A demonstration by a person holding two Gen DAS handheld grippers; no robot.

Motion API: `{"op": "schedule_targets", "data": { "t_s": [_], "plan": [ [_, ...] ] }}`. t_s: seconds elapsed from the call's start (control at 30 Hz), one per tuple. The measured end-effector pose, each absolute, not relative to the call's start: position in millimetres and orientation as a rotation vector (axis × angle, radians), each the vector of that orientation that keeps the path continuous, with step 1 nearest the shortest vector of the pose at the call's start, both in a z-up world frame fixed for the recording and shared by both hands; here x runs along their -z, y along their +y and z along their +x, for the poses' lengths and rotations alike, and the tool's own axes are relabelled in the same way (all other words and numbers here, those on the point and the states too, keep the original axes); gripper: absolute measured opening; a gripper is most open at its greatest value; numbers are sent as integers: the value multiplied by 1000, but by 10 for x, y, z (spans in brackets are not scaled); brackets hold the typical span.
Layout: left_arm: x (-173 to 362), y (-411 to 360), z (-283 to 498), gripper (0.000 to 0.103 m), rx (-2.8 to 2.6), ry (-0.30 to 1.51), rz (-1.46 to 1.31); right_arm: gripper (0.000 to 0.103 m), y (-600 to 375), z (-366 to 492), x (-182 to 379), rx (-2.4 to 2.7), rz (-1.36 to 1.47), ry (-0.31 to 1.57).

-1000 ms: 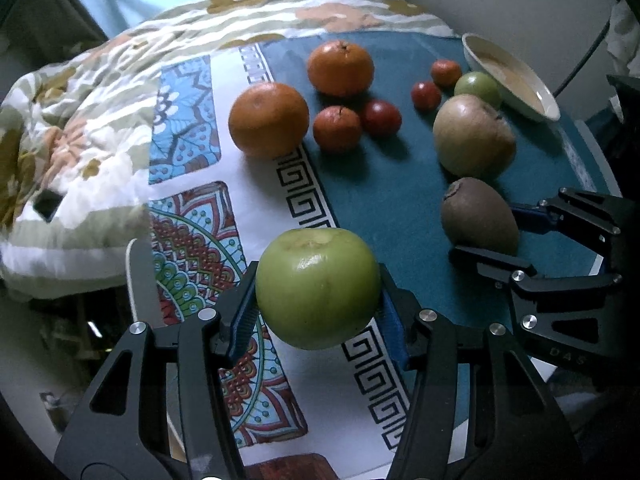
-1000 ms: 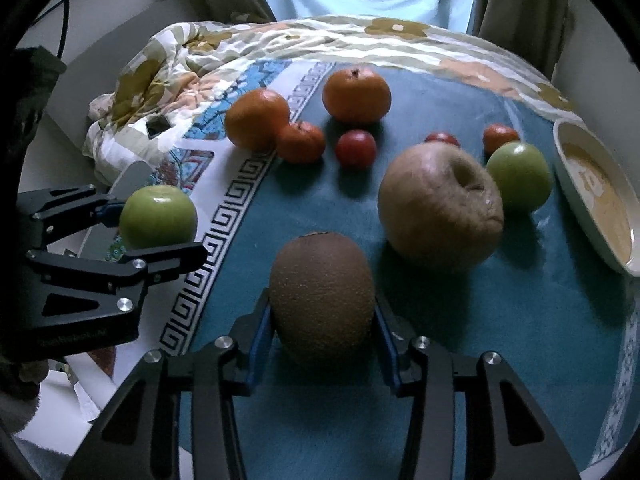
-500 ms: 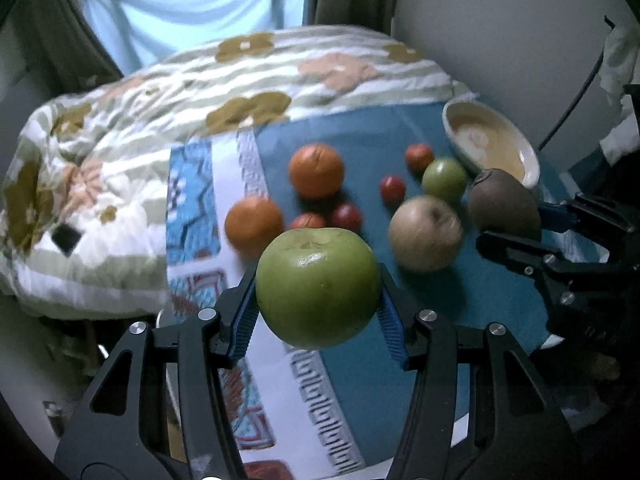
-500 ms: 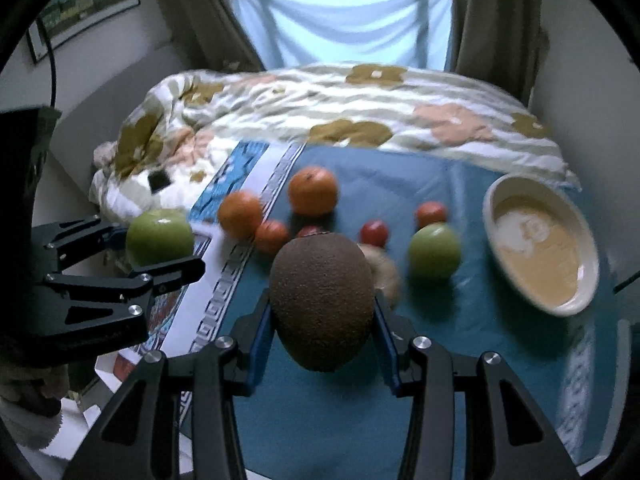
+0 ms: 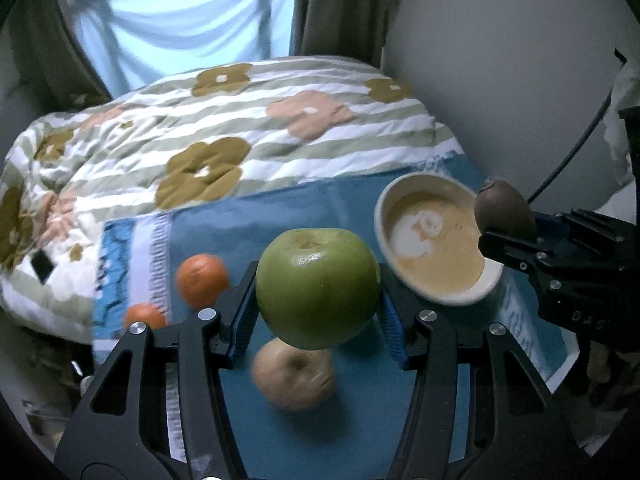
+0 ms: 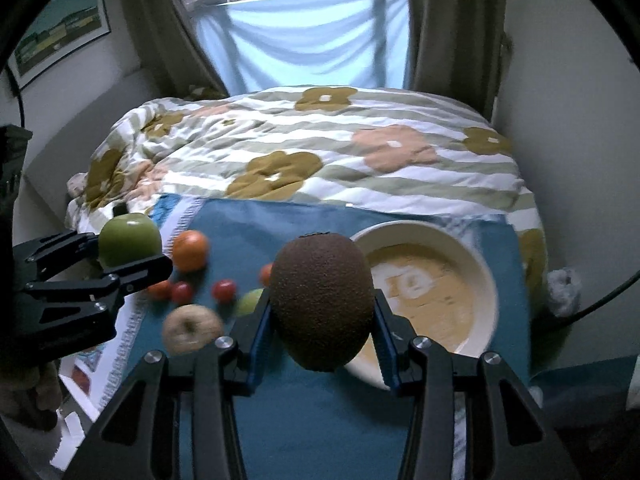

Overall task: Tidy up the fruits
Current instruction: 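Carry the green apple into the white bowl and open the left tool while the right tool carries the kiwi, then lower the kiwi into the white bowl and open the right tool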

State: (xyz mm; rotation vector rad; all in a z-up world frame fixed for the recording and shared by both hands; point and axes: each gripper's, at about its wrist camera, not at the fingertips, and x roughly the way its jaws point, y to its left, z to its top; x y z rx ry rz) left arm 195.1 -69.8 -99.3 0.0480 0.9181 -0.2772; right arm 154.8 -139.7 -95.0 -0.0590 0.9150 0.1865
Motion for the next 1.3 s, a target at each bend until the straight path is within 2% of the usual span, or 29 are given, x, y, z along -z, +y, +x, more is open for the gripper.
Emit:
{"op": "schedule_targets", "data": {
  "t_s": [0.43,0.7,1.1,1.13,1.17,1.23,1.3],
  "plan": [
    [1504,-1788,2705,58,309,983,52,42,-2356,2169,1261,-154,-18,964],
    [1966,-2165,3066,58,305,1038,75,42,-2663,2364,1503,-152,17,1001],
    [2233,-2551,3205,58,328,1060,191,42,-2874,2419,1596,-145,67,1006],
    [2231,-2568,3203,61,327,1056,201,42,-2894,2423,1593,-143,70,1004],
    [2213,-2575,3198,78,329,1047,203,42,-2916,2419,1585,-140,72,1001],
    [2135,-2564,3182,103,322,1018,196,42,-2948,2416,1567,-135,76,998],
    [2030,-2506,3160,103,333,988,164,42,-2977,2419,1551,-130,79,994]
  ]
}}
